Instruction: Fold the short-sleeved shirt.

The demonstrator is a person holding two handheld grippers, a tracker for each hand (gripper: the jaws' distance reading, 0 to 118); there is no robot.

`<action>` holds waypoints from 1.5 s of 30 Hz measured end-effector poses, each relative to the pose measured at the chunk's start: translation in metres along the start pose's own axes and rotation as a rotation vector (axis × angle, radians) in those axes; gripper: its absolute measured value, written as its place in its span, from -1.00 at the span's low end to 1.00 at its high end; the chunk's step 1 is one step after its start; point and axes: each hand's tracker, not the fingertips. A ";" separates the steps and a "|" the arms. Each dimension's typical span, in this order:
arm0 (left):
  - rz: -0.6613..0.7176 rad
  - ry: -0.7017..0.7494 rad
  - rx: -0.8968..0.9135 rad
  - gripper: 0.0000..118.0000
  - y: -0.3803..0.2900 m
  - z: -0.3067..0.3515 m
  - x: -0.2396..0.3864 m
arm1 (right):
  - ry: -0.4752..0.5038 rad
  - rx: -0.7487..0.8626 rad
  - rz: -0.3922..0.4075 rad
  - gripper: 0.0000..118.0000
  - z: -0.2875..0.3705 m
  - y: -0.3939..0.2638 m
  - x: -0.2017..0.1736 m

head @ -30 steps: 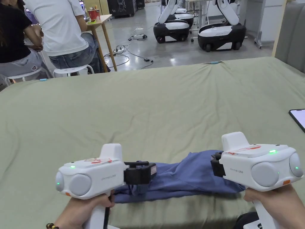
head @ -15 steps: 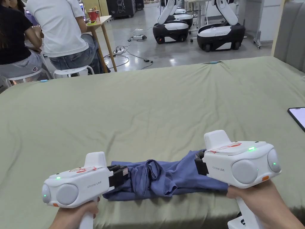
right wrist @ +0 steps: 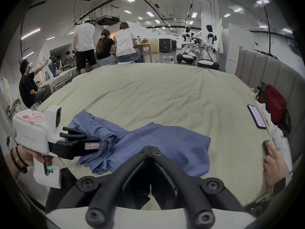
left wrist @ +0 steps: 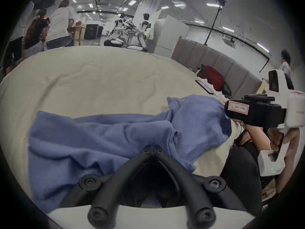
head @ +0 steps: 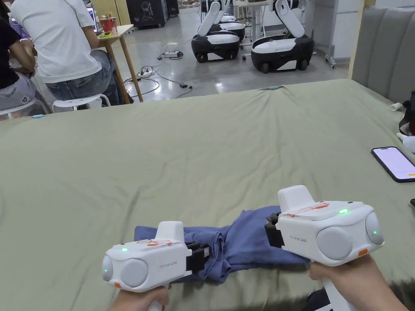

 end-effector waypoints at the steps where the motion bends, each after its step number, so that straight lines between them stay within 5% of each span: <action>1: 0.004 0.006 -0.003 -1.00 0.000 -0.005 -0.001 | -0.001 0.000 -0.001 -1.00 0.000 -0.001 0.000; 7: 0.035 -0.011 -0.007 -1.00 0.006 -0.005 -0.012 | -0.010 -0.013 -0.006 -1.00 -0.002 -0.006 0.005; 20: 0.257 0.112 0.228 -1.00 0.000 0.119 -0.104 | 0.024 0.021 0.013 -1.00 -0.010 0.006 -0.019; 26: 0.235 0.073 0.219 -0.98 -0.009 0.125 -0.104 | 0.055 0.008 0.031 -1.00 -0.014 0.003 -0.036; 28: 0.239 0.080 0.224 -0.21 -0.009 0.120 -0.106 | 0.061 0.005 0.038 -1.00 -0.014 0.003 -0.039; 30: 0.246 0.123 0.226 0.84 -0.010 0.111 -0.099 | 0.057 0.002 0.045 -1.00 -0.009 0.001 -0.042; 31: 0.252 0.131 0.220 1.00 -0.011 0.106 -0.102 | 0.055 0.001 0.053 -1.00 -0.008 0.001 -0.042; 37: 0.377 0.048 0.181 0.82 -0.022 0.077 -0.126 | 0.039 -0.006 0.064 -1.00 -0.006 0.000 -0.038; 38: 0.374 0.043 0.177 0.70 -0.024 0.072 -0.124 | 0.036 -0.007 0.062 -1.00 -0.007 0.001 -0.036; 42: 0.326 0.084 0.170 -0.36 -0.030 0.053 -0.106 | 0.031 -0.012 0.058 -1.00 -0.008 0.000 -0.035; 45: 0.328 0.103 0.168 -0.53 -0.030 0.047 -0.098 | 0.033 -0.020 0.059 -1.00 -0.010 -0.003 -0.036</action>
